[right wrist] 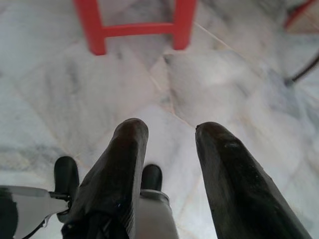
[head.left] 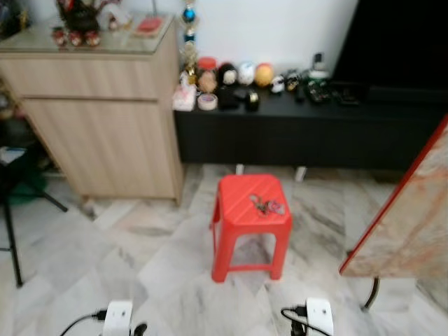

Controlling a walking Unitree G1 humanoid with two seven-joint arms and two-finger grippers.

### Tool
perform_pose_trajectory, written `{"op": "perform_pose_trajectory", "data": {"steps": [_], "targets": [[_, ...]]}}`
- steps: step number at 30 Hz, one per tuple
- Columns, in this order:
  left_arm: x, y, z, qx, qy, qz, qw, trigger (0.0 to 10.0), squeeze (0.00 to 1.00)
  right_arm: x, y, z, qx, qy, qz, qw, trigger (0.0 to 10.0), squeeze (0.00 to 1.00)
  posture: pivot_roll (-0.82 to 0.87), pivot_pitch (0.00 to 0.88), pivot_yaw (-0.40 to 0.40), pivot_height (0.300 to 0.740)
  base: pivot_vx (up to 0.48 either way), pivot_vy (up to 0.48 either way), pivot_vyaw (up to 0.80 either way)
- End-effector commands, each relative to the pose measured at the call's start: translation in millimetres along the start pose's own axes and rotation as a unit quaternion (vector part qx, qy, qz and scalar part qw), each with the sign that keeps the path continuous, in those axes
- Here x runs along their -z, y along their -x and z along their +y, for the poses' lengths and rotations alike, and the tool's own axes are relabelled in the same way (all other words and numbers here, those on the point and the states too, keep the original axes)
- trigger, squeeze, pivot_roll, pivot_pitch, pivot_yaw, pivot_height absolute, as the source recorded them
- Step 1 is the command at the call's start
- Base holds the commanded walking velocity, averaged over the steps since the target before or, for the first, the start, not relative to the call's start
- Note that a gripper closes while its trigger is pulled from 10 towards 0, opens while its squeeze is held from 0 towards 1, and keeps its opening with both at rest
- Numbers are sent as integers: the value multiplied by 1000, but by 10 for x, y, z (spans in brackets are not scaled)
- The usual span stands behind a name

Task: Hang keys on a hook

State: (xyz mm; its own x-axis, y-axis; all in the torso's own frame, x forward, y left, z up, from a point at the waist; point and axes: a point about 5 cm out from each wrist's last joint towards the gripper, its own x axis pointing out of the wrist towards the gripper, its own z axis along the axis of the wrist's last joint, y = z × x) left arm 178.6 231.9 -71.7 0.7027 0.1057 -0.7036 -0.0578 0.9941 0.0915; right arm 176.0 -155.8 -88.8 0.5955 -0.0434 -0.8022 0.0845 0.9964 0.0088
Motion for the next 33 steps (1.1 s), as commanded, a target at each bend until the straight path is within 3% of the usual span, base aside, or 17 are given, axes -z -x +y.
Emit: {"op": "perform_pose_trajectory", "data": {"steps": [1,13,17,23,33], "targets": [[76,23,-22,4,0,10,1000,10000,0,-7,1,6,-2,1,-5,1000,10000,0,75,0,-48,740,0,0,563],[54,15,-54,8,5,4,1000,10000,0,-4,3,-8,9,-7,-7,1000,10000,0,74,0,-50,740,0,0,0],[38,10,-68,9,6,0,1000,10000,0,-28,1,-21,15,32,-15,999,10000,0,73,0,-51,740,255,0,400],[29,8,-78,11,8,-3,1000,10000,0,-16,4,-33,18,6,-13,1000,10000,0,74,0,-51,740,264,0,400],[22,8,-81,13,8,-6,1000,10000,0,-1,6,-25,12,11,-11,1000,10000,0,73,0,-51,740,276,0,0]]}}
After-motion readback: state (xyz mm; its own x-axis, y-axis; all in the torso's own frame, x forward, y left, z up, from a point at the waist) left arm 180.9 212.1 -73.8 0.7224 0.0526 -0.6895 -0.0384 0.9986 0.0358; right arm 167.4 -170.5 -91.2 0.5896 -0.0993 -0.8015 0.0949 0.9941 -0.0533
